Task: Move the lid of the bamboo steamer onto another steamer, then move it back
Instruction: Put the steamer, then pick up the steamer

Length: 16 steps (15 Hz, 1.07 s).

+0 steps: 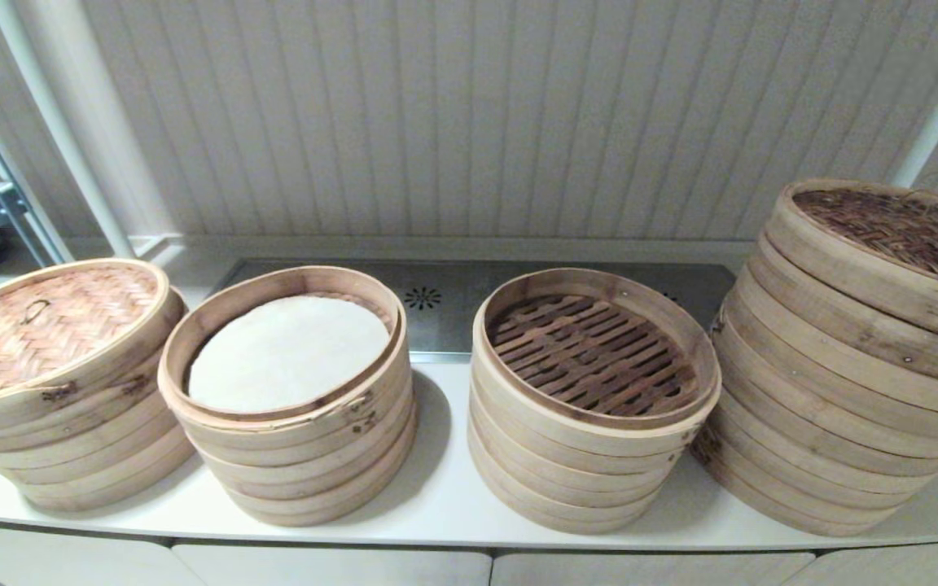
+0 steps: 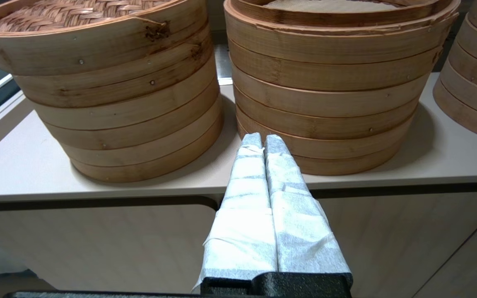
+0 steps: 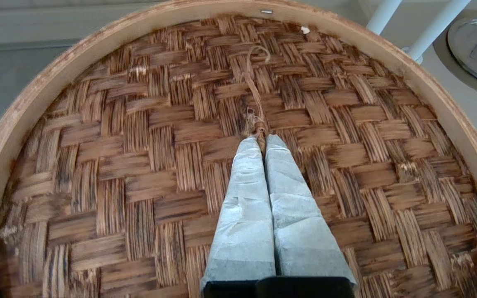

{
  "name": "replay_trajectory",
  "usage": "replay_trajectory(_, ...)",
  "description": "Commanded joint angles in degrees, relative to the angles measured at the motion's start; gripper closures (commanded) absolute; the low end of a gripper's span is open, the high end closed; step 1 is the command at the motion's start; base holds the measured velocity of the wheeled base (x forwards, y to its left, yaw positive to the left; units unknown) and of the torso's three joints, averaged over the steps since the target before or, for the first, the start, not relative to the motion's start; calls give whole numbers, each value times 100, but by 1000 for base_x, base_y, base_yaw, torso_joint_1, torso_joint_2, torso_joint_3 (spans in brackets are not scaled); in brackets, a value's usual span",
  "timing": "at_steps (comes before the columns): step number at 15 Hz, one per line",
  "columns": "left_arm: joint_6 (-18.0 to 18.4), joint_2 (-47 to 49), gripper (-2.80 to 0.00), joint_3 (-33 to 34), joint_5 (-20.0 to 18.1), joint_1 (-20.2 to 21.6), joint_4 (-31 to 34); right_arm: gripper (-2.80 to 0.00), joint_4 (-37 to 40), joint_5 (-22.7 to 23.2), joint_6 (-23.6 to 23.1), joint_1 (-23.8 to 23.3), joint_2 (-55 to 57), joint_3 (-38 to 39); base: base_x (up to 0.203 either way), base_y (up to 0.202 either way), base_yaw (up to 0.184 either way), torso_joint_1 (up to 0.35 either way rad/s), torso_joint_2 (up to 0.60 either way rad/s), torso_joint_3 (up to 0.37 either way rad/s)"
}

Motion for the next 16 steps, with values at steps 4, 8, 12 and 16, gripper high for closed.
replay_trajectory(4,3,9,0,167,0,0,-3,-280,6,22,-280,34,-193,168,0,0,0,0,0,0)
replay_trajectory(8,198,9,0,167,-26,0,6,-280,6,16,-253,30,-439,33,0,0,0,0,0,0)
replay_trajectory(12,117,9,0,167,-43,0,-21,0,34,210,-83,34,-1489,183,0,0,0,0,0,0)
replay_trajectory(16,64,9,0,167,-35,0,-21,0,307,911,201,48,-3009,811,0,0,0,0,0,0)
